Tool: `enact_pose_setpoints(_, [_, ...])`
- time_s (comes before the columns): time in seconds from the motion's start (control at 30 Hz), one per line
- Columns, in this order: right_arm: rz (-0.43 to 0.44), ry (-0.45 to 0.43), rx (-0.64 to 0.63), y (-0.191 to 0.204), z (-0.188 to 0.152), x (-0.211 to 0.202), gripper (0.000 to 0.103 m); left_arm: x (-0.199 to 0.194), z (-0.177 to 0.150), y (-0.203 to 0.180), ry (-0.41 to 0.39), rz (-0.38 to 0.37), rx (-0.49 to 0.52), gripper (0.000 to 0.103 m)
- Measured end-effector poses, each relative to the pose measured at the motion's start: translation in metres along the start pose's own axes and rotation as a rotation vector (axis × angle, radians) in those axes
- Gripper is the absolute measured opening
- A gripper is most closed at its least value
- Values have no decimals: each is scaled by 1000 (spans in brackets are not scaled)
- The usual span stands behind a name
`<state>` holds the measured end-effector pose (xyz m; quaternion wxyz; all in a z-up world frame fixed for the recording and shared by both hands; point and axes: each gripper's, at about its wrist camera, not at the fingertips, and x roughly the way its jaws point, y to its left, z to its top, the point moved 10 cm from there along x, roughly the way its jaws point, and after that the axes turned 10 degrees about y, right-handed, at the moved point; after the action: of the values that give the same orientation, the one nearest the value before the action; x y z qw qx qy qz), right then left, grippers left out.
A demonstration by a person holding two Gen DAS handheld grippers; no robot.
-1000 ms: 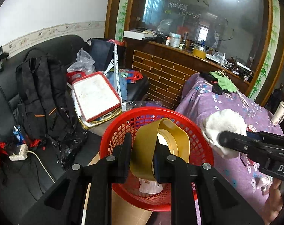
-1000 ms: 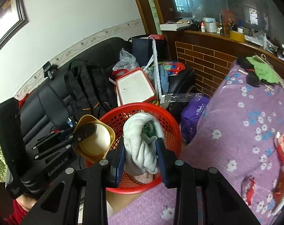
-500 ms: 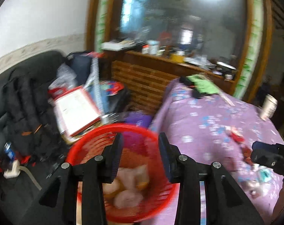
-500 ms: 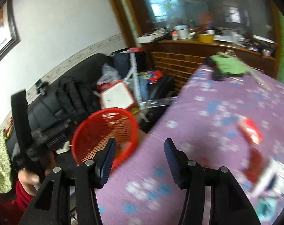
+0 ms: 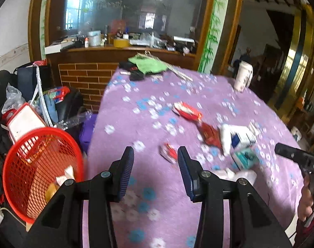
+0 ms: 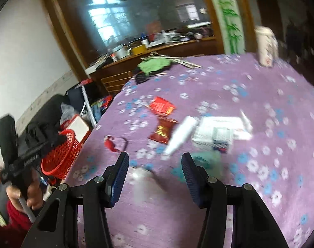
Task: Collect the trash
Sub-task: 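Grasp the clear plastic bag with the left tool and lift it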
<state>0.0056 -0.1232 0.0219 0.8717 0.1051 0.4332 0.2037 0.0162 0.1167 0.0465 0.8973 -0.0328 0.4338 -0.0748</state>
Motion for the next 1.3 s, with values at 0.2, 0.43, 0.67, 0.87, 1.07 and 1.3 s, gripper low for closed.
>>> enact_pose_setpoints(0.2, [40, -4, 0, -33, -6, 1, 57, 15, -18, -38, 60, 35, -10, 43])
enact_pose_setpoints(0.43, [126, 54, 12, -53, 7, 32, 57, 34, -12, -65, 91, 72, -24, 47])
enact_pose_setpoints(0.67, [106, 21, -34, -61, 14, 44, 57, 41, 12, -92, 115, 60, -21, 48])
enact_pose_setpoints(0.87, [226, 43, 64, -77, 14, 40, 57, 52, -19, -125, 161, 49, 6, 49])
enact_pose_setpoints(1.07, [111, -48, 74, -97, 23, 24, 57, 51, -56, -144, 223, 4, 14, 49])
enact_pose_setpoints(1.3, [115, -34, 111, -112, 29, 28, 57, 59, -61, -150, 260, -46, -36, 49])
